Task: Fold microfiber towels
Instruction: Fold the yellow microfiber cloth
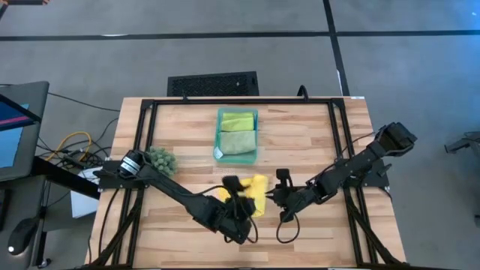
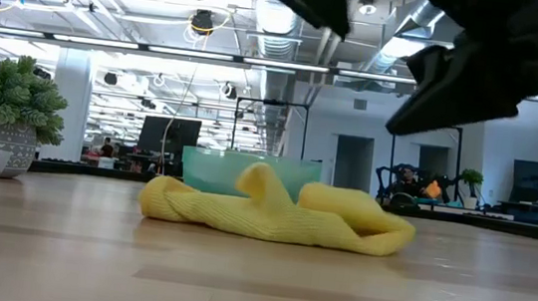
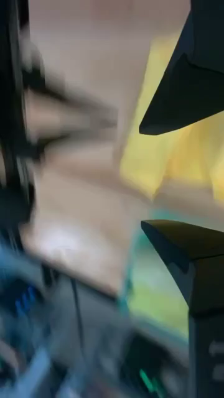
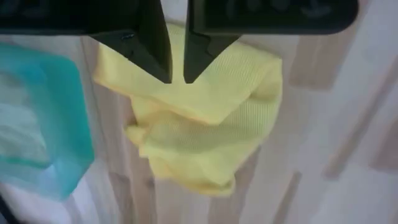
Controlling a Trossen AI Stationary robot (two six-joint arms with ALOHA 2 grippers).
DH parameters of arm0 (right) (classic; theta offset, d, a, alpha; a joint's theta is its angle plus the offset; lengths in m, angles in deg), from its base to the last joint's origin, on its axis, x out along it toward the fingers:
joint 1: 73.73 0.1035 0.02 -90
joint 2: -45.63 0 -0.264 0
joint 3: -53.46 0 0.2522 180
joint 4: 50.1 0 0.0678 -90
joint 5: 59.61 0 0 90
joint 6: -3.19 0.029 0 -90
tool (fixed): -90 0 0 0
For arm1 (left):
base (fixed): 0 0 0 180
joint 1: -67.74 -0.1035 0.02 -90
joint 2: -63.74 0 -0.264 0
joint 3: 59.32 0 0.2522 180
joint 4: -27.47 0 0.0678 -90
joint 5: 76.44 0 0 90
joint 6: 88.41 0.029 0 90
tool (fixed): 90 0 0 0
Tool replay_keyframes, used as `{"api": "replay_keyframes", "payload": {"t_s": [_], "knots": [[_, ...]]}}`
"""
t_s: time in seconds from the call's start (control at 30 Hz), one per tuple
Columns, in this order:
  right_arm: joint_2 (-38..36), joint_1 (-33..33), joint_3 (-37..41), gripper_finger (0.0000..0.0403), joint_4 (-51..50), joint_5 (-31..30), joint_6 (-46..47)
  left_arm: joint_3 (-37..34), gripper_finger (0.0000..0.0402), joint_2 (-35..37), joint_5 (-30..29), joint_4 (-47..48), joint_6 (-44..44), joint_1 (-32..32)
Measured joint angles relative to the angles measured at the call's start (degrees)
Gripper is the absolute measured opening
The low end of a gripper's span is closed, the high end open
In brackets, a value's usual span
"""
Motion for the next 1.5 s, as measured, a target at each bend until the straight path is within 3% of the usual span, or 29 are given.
{"api": "replay_keyframes", "payload": {"t_s": [0.1, 0.17, 0.27, 0.37, 0.5, 0.6, 0.73, 0.87, 0.97, 1.1, 1.17, 1.23, 1.37, 1.43, 1.5], "knots": [[0.17, -0.29, -2.07, 0.0080, -6.32, -0.91, 3.86, -1.76, 0.0229, -0.07, 8.03, -5.82, 6.93, 0.61], [-0.96, -0.58, -3.18, 0.0086, -10.12, -2.92, 7.04, -3.22, 0.0226, -0.09, 9.44, -7.75, 6.94, 0.65], [-1.08, -1.42, -3.52, 0.0087, -6.41, -2.80, 8.28, -4.78, 0.0217, -0.09, 10.39, -3.01, 3.64, 0.21], [2.01, -3.32, -3.65, 0.0087, 0.80, 1.63, 5.26, -7.63, 0.0202, -0.09, 16.27, 0.26, -0.14, -1.80], [9.18, -7.03, -3.62, 0.0086, 8.48, 6.72, 4.44, -14.71, 0.0177, -0.17, 27.61, -7.53, 2.64, -4.64], [12.66, -9.45, -3.44, 0.0086, 5.37, 12.11, 5.68, -19.37, 0.0160, -0.17, 34.36, -11.00, 4.49, -5.81], [11.65, -11.69, -3.51, 0.0086, -5.32, 17.26, 6.91, -20.92, 0.0140, 0.04, 32.71, -5.65, 1.11, -6.26], [7.87, -10.57, -3.27, 0.0086, -15.38, 26.23, 6.97, -20.23, 0.0126, -0.26, 20.10, 4.26, -5.24, -6.26], [6.42, -6.97, -2.64, 0.0086, -13.82, 30.76, 4.16, -16.94, 0.0118, -0.24, 11.41, 11.19, -10.12, -6.19], [5.26, -2.51, -2.64, 0.0086, -10.16, 29.85, -2.24, -12.75, 0.0112, -0.18, 5.31, 16.52, -15.55, -5.10], [4.24, -1.45, -2.60, 0.0086, -9.97, 28.81, -2.94, -11.56, 0.0111, -0.11, 6.13, 15.59, -15.07, -4.59], [2.70, -1.12, -2.64, 0.0086, -11.07, 25.70, -1.45, -11.51, 0.0111, -0.11, 10.63, 11.65, -11.36, -4.40], [-0.20, -2.15, -2.67, 0.0086, -15.10, 13.49, 5.31, -14.12, 0.0111, -0.12, 18.83, 3.59, -5.65, -4.49], [-0.37, -3.59, -2.67, 0.0086, -16.00, 8.35, 9.42, -15.80, 0.0111, -0.13, 20.23, 1.44, -4.33, -5.01], [0.48, -5.57, -2.67, 0.0086, -16.26, 8.31, 12.28, -17.67, 0.0111, -0.15, 20.25, 0.97, -4.07, -5.85]]}}
